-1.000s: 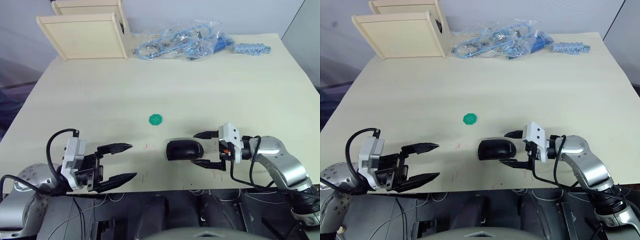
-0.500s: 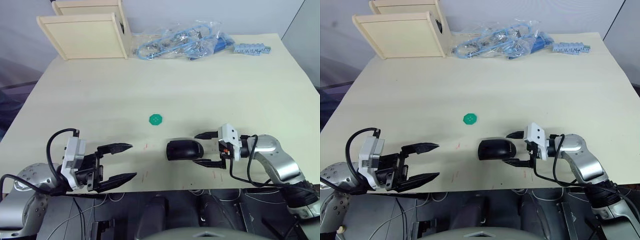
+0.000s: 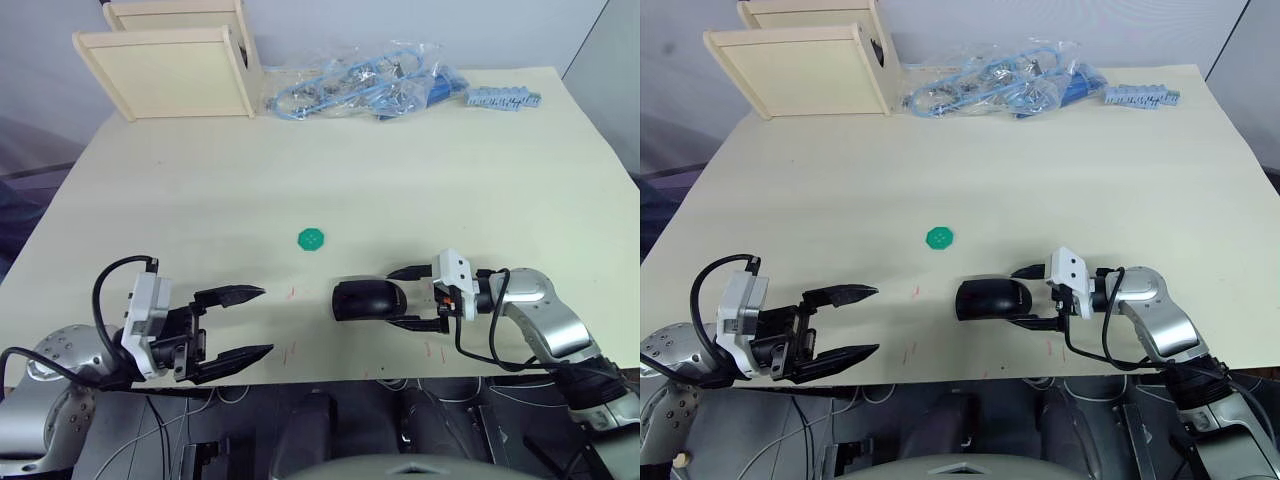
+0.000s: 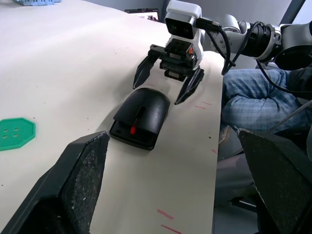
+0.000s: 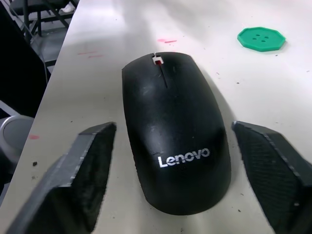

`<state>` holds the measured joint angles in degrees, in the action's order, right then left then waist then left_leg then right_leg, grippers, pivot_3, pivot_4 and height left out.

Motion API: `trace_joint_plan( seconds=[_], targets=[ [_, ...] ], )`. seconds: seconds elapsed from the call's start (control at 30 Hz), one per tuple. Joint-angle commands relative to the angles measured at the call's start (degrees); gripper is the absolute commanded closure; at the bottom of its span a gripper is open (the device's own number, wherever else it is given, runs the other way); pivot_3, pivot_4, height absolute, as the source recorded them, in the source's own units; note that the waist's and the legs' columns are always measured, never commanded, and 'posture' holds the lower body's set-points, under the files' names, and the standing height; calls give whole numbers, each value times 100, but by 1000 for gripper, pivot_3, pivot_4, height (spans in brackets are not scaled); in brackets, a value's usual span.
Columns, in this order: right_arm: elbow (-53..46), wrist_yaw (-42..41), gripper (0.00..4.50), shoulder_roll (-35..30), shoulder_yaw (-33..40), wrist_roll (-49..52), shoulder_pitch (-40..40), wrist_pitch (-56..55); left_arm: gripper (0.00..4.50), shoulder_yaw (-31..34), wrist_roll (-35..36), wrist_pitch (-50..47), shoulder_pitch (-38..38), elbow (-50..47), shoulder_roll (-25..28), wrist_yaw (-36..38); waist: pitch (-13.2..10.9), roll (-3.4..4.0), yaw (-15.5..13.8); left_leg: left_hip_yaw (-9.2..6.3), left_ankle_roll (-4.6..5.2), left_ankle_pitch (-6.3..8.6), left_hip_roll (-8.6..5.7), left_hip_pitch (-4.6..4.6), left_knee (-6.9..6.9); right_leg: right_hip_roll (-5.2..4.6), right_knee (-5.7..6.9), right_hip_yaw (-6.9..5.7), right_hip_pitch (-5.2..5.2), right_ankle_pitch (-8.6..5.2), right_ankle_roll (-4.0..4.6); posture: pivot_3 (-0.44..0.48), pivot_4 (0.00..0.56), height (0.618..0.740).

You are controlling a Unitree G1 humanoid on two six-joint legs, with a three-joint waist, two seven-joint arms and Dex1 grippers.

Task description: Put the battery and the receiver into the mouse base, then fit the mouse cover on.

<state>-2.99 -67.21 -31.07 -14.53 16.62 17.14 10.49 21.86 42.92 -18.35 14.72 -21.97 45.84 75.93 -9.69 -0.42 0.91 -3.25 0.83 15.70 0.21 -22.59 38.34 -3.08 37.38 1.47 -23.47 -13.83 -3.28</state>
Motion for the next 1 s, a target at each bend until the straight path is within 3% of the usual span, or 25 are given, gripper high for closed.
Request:
trace_joint_plan(
  seconds=[0.03, 1.0],
  targets=[
    [-33, -62, 528, 1, 35, -4, 66, -162, 0, 113, 94, 14, 36, -177, 44, -4, 0, 0, -1, 0, 0, 0, 0, 0, 0, 0, 0, 0, 0, 0, 0, 0, 150, 740],
    [170, -80, 528, 68, -9, -109, 180, -306, 0, 117, 78, 49, 80, -174, 27, -26, 0, 0, -1, 1, 0, 0, 0, 1, 0, 0, 2, 1, 0, 0, 0, 0, 150, 740]
  ],
)
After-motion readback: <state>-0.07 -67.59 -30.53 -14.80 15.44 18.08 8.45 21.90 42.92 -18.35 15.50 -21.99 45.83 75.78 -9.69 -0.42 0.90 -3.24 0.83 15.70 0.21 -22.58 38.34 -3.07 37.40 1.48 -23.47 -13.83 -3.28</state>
